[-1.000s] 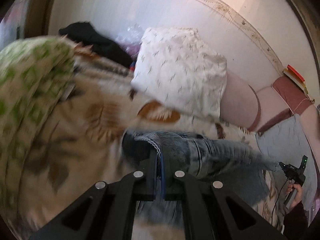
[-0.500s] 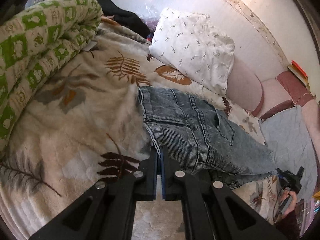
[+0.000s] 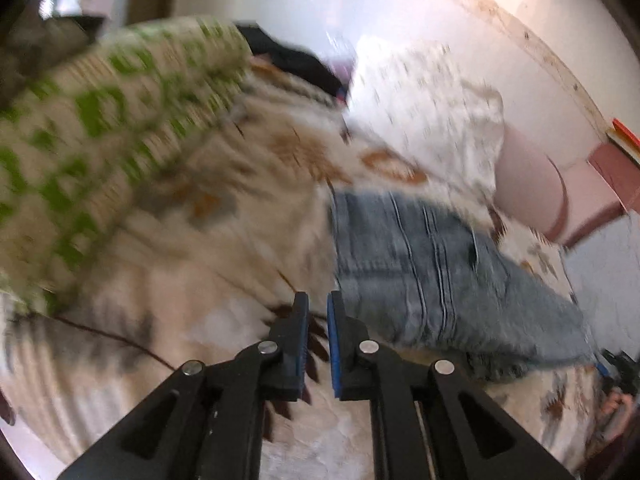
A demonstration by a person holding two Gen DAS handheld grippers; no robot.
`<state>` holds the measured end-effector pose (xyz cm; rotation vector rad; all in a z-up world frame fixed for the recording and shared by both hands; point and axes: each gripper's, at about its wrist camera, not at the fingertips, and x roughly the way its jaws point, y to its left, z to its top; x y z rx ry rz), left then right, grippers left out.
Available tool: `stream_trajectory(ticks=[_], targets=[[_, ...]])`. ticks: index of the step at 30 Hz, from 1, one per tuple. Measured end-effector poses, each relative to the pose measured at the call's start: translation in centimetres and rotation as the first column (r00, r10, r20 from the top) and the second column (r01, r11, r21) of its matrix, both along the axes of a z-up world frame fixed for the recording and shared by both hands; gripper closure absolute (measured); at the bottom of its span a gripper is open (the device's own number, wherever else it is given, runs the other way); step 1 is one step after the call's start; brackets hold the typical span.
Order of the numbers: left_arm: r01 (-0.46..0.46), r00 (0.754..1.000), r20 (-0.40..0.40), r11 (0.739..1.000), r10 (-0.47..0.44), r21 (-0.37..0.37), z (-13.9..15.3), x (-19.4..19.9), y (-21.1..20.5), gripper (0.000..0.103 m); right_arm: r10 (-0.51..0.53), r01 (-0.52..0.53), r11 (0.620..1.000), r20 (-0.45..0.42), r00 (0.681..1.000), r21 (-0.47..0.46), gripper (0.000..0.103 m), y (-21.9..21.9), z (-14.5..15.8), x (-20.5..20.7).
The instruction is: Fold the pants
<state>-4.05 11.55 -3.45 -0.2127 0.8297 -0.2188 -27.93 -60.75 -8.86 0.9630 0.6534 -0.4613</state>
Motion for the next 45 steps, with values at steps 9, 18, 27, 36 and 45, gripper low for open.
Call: stream_trajectory(ticks=[9, 18, 27, 36, 45], targets=[[0.236, 0.964, 0.134, 0.972, -0.231, -0.022, 3.5, -0.8, -9.6, 0.092, 0.078, -0.068, 0.993, 0.119, 0.990, -0.092, 0.051, 0.2, 3.5, 2.9], [0.502, 0.865, 0.025, 0.861, -0.501, -0.086, -1.2, -0.2, -22.5, 0.092, 0.127, -0.126, 0.991, 0.038, 0.991, -0.042, 0.045, -3.1, 1.7, 10.6], [0.617, 0.783, -0.074, 0.786, -0.617, -0.028, -4.6, -0.7, -24.9, 0.092, 0.246, -0.247, 0.969, -0.072, 0.967, -0.002, 0.090, -2.0, -0.7, 15.1], [0.656, 0.752, -0.099, 0.754, -0.651, 0.023, -5.4, -2.0, -26.2, 0.077, 0.202, -0.177, 0.940, 0.059, 0.978, -0.292, 0.090, 0.0, 4.7, 14.5], [0.676, 0.734, -0.112, 0.737, -0.669, 0.024, -5.1, -2.6, -26.3, 0.068, 0.084, -0.101, 0.968, -0.083, 0.993, -0.230, 0.056, -1.6, 3.7, 11.3]])
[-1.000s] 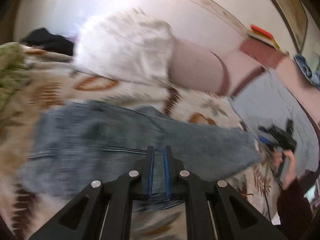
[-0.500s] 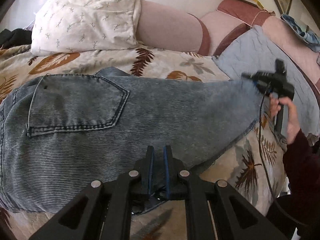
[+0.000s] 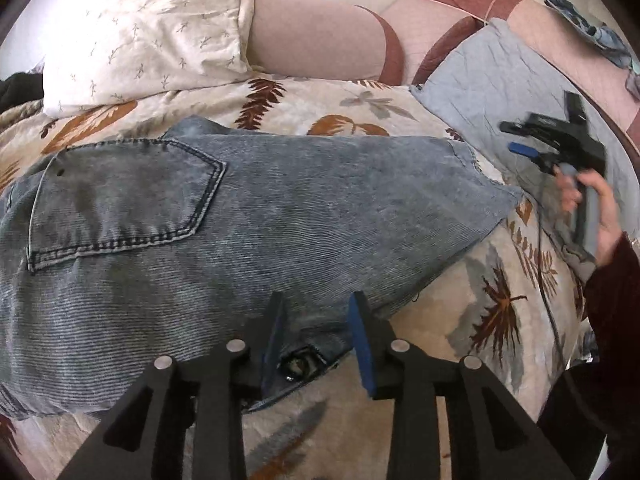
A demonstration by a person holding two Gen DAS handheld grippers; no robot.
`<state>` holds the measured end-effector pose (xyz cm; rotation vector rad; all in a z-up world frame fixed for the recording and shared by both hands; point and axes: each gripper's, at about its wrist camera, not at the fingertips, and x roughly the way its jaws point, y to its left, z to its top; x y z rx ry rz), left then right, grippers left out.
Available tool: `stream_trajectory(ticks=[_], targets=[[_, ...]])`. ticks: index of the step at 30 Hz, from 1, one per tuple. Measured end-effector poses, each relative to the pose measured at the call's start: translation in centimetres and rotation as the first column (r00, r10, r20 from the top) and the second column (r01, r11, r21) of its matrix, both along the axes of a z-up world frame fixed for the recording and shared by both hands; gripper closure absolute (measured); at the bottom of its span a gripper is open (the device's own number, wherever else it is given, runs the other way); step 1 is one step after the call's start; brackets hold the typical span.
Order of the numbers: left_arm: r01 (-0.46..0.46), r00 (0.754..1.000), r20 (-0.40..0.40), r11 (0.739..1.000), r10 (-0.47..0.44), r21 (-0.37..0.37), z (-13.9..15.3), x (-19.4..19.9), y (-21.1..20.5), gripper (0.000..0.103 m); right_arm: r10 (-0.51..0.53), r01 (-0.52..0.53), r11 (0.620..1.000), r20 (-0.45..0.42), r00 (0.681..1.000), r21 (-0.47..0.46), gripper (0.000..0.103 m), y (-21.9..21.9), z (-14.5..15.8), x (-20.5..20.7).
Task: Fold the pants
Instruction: 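Lower the jeans flat on the blanket and open both tools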
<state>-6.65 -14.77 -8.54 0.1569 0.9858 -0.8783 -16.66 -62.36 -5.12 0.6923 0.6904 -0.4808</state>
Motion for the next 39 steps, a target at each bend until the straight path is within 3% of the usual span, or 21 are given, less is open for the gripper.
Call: stream_trajectory(ticks=[3, 10, 15, 19, 25, 35, 37, 39], targets=[[-0.009, 1.000, -0.005, 1.000, 0.009, 0.000, 0.1, 0.0, 0.2, 0.068, 0.064, -0.064, 0.998, 0.003, 0.998, 0.006, 0.055, 1.9, 1.2, -1.8], [-0.022, 1.000, -0.017, 1.000, 0.022, 0.001, -0.1, -0.3, 0.4, 0.068, 0.248, -0.239, 0.964, -0.070, 0.966, 0.118, 0.055, 8.2, -1.1, -2.7], [-0.016, 1.000, -0.015, 1.000, 0.016, 0.009, -0.3, -0.5, 0.4, 0.068, 0.244, -0.239, 0.966, -0.041, 0.969, 0.098, 0.055, 9.7, -2.0, -2.5], [-0.004, 1.000, -0.021, 1.000, 0.004, 0.007, -0.5, -0.6, 0.6, 0.068, 0.235, -0.202, 0.961, -0.170, 0.957, 0.191, 0.061, 8.7, -5.3, -2.0], [-0.002, 1.000, -0.029, 1.000, 0.001, -0.006, -0.3, -0.5, 1.0, 0.068, 0.222, -0.197, 0.969, -0.178, 0.959, 0.147, 0.058, 9.3, -4.0, -1.4], [-0.061, 0.996, 0.054, 0.996, 0.064, -0.064, 2.8, -0.2, 3.6, 0.068, 0.297, -0.297, 0.953, 0.010, 0.955, 0.051, 0.058, 12.0, -0.1, -0.6], [-0.100, 0.988, 0.111, 0.993, 0.107, -0.068, 3.9, 0.0, 4.3, 0.060, 0.303, -0.304, 0.952, 0.042, 0.952, 0.041, 0.058, 12.4, 0.5, -0.5], [-0.160, 0.973, 0.159, 0.984, 0.170, -0.074, 4.9, 0.3, 5.1, 0.044, 0.313, -0.316, 0.948, 0.066, 0.947, 0.029, 0.057, 13.0, 1.0, -0.3]])
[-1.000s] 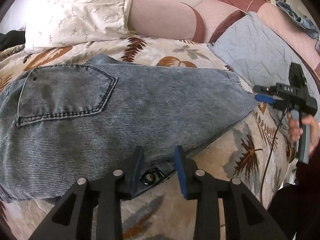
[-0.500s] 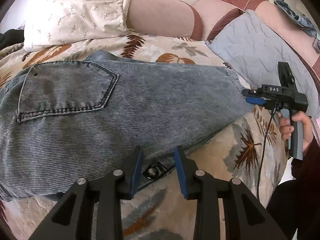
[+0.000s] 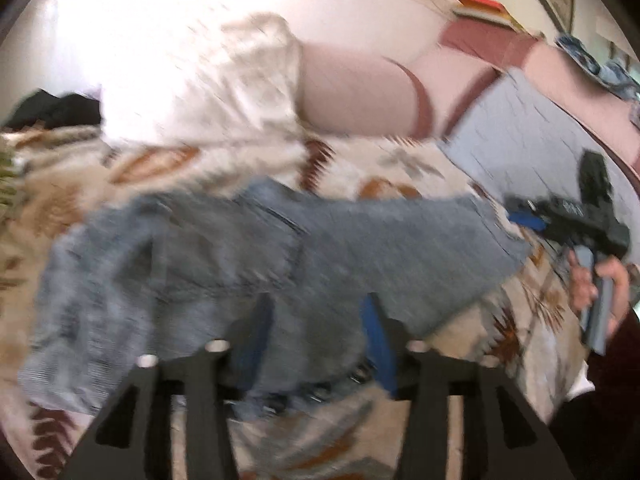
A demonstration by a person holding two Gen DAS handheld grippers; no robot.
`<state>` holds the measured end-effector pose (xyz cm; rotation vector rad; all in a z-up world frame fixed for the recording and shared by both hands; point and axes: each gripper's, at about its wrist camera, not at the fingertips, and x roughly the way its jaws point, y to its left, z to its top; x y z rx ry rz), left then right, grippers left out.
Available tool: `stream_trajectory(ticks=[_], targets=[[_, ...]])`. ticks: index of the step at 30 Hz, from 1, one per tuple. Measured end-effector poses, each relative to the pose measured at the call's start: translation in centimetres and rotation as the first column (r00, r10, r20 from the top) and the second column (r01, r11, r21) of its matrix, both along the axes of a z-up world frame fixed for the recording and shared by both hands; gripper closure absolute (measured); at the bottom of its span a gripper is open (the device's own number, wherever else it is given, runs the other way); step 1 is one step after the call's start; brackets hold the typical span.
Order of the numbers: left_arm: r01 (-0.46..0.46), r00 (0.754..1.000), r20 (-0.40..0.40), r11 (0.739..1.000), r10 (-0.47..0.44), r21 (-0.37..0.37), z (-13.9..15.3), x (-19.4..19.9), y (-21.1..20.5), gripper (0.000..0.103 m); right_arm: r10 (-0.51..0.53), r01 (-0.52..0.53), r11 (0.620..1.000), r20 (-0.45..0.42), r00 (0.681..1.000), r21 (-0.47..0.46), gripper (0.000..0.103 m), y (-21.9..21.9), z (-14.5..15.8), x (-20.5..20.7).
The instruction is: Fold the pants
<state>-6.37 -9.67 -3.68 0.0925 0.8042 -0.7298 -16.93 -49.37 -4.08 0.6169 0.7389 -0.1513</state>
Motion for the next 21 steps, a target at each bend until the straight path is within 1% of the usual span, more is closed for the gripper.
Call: stream_trajectory(ticks=[2, 3, 5, 7, 11, 12, 14, 17, 18, 19, 20, 21], targets=[[-0.054, 0.998, 0.016, 0.999, 0.054, -0.001, 0.5, 0.5, 0.7, 0.044, 0.032, -0.032, 0.999, 0.011, 0.999, -0.006, 0.057, 1.0, 0.4, 0.4], [-0.081, 0.996, 0.022, 0.997, 0.081, 0.016, 0.5, 0.8, 0.9, 0.044, 0.048, -0.048, 0.999, 0.008, 0.999, -0.012, 0.057, 1.6, 0.4, 0.6], [-0.140, 0.990, 0.027, 0.986, 0.138, 0.089, -0.1, 1.4, 1.2, 0.044, 0.088, -0.088, 0.995, -0.012, 0.996, -0.036, 0.057, 3.1, 0.3, 1.0], [-0.177, 0.984, 0.011, 0.975, 0.177, 0.137, -1.1, 1.9, 1.5, 0.044, 0.128, -0.131, 0.990, -0.057, 0.990, -0.059, 0.057, 4.9, -0.2, 1.8], [-0.219, 0.972, -0.031, 0.943, 0.234, 0.249, -3.4, 3.0, 1.9, 0.044, 0.185, -0.198, 0.977, -0.141, 0.973, -0.081, 0.057, 7.9, -1.9, 3.1], [-0.214, 0.972, -0.037, 0.937, 0.233, 0.277, -3.9, 3.1, 1.7, 0.043, 0.196, -0.213, 0.972, -0.161, 0.967, -0.098, 0.057, 8.7, -2.2, 3.4], [-0.207, 0.974, -0.024, 0.930, 0.225, 0.303, -4.3, 2.8, 1.4, 0.043, 0.218, -0.248, 0.960, -0.207, 0.954, -0.128, 0.057, 10.3, -3.2, 3.9], [-0.194, 0.978, -0.018, 0.929, 0.210, 0.314, -4.4, 2.7, 1.3, 0.043, 0.264, -0.309, 0.942, -0.280, 0.923, -0.133, 0.057, 12.0, -4.8, 4.4], [-0.187, 0.978, -0.025, 0.930, 0.205, 0.318, -4.5, 2.8, 1.3, 0.041, 0.275, -0.332, 0.932, -0.316, 0.908, -0.143, 0.056, 12.5, -5.4, 4.5], [-0.181, 0.979, -0.029, 0.929, 0.200, 0.322, -4.6, 2.9, 1.3, 0.041, 0.286, -0.363, 0.918, -0.366, 0.886, -0.161, 0.056, 13.1, -6.3, 4.7], [-0.169, 0.981, -0.030, 0.930, 0.190, 0.327, -4.7, 2.7, 1.4, 0.040, 0.297, -0.389, 0.903, -0.388, 0.872, -0.184, 0.056, 13.6, -6.9, 4.6], [-0.159, 0.983, -0.033, 0.930, 0.180, 0.333, -4.8, 2.6, 1.6, 0.040, 0.308, -0.410, 0.886, -0.389, 0.868, -0.214, 0.056, 14.0, -6.9, 4.4]])
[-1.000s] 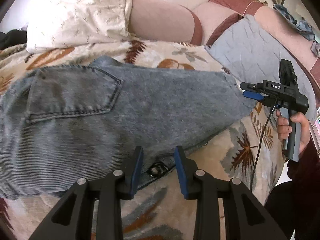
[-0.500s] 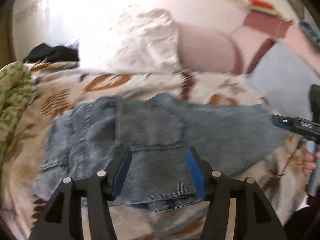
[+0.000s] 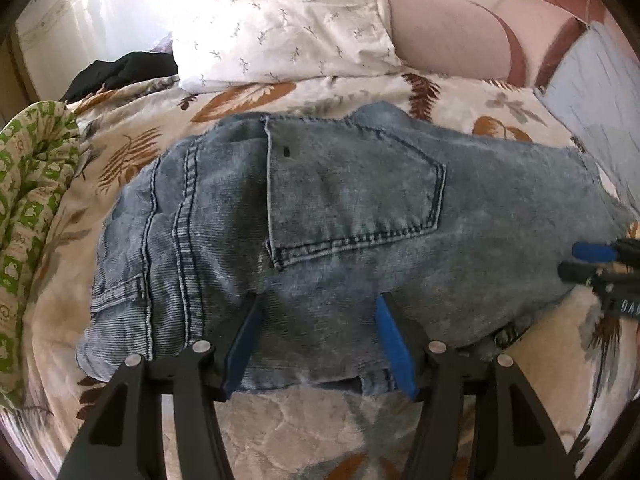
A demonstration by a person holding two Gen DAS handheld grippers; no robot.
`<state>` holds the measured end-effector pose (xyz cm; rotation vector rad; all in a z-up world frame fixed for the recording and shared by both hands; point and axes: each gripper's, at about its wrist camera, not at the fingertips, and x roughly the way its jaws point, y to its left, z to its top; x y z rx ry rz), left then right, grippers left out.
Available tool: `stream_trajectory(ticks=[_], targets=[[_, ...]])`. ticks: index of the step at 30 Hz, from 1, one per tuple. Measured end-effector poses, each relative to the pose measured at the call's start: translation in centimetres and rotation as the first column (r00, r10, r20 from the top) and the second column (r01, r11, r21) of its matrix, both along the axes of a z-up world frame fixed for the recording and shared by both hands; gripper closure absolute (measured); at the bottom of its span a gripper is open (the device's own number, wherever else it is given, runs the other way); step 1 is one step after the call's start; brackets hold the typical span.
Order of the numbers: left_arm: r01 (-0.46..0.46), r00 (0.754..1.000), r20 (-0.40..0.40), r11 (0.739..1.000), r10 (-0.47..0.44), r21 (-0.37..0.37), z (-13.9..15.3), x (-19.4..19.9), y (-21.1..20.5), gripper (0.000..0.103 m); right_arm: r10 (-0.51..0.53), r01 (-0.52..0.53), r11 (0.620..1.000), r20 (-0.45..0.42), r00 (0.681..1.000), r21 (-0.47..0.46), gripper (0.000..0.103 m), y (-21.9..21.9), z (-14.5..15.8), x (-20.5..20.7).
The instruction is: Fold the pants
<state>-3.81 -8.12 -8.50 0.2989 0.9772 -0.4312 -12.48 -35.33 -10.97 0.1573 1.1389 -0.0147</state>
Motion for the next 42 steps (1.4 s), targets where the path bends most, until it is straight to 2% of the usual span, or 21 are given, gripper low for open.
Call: stream_trajectory(ticks=[10, 13, 17, 19, 21, 23, 25, 28, 30, 32, 37, 42], targets=[[0.042, 0.999, -0.009, 0.999, -0.042, -0.008, -0.7, -1.4, 1.2, 0.039, 0.044, -0.045, 0.999, -0.046, 0.998, -0.012, 0.055, -0.2, 0.0, -0.7], [0.032, 0.999, -0.033, 0.999, -0.033, -0.034, -0.5, -1.0, 1.5, 0.039, 0.041, -0.041, 0.999, -0.052, 0.998, -0.008, 0.055, -0.1, 0.1, -0.5], [-0.032, 0.998, -0.049, 0.993, 0.026, -0.116, 0.8, -0.9, 2.1, 0.040, 0.045, -0.044, 0.999, -0.045, 0.998, 0.009, 0.055, -0.3, 0.6, -0.4], [-0.029, 0.999, -0.030, 0.985, 0.024, -0.169, 1.8, -1.0, 2.0, 0.040, 0.025, -0.025, 0.998, -0.008, 1.000, 0.057, 0.055, -0.9, 1.8, -0.1], [-0.020, 1.000, 0.008, 0.977, 0.022, -0.213, 2.7, -1.2, 1.6, 0.040, 0.012, -0.018, 0.995, 0.064, 0.998, 0.097, 0.055, -1.4, 3.6, 0.3], [0.001, 0.999, 0.034, 0.974, 0.007, -0.227, 3.1, -1.3, 0.9, 0.040, 0.014, -0.032, 0.990, 0.132, 0.991, 0.136, 0.053, -1.4, 5.4, 1.2], [0.017, 0.999, 0.043, 0.977, -0.008, -0.213, 2.8, -1.2, 0.0, 0.040, 0.022, -0.052, 0.984, 0.172, 0.985, 0.173, 0.053, -1.1, 6.7, 3.0], [0.029, 1.000, 0.010, 0.982, -0.028, -0.187, 1.7, -0.8, -0.7, 0.040, 0.035, -0.071, 0.979, 0.186, 0.982, 0.193, 0.053, 0.4, 7.5, 7.1], [0.044, 0.999, -0.009, 0.989, -0.046, -0.141, 0.7, -0.5, -1.0, 0.040, 0.038, -0.076, 0.973, 0.172, 0.984, 0.218, 0.053, 1.0, 7.2, 9.6], [0.072, 0.997, -0.009, 0.990, -0.073, -0.124, 0.2, -0.4, -1.2, 0.040, 0.056, -0.090, 0.966, 0.142, 0.988, 0.241, 0.053, 2.3, 6.5, 12.7], [0.108, 0.993, -0.023, 0.988, -0.112, -0.113, -0.4, -0.6, -1.0, 0.040, 0.106, -0.117, 0.977, 0.071, 0.992, 0.181, 0.053, 4.7, 4.0, 18.8], [0.139, 0.990, -0.006, 0.984, -0.140, -0.111, -0.6, -1.3, -0.6, 0.040, 0.165, -0.165, 0.974, 0.017, 0.986, 0.152, 0.053, 5.9, 2.4, 21.7]])
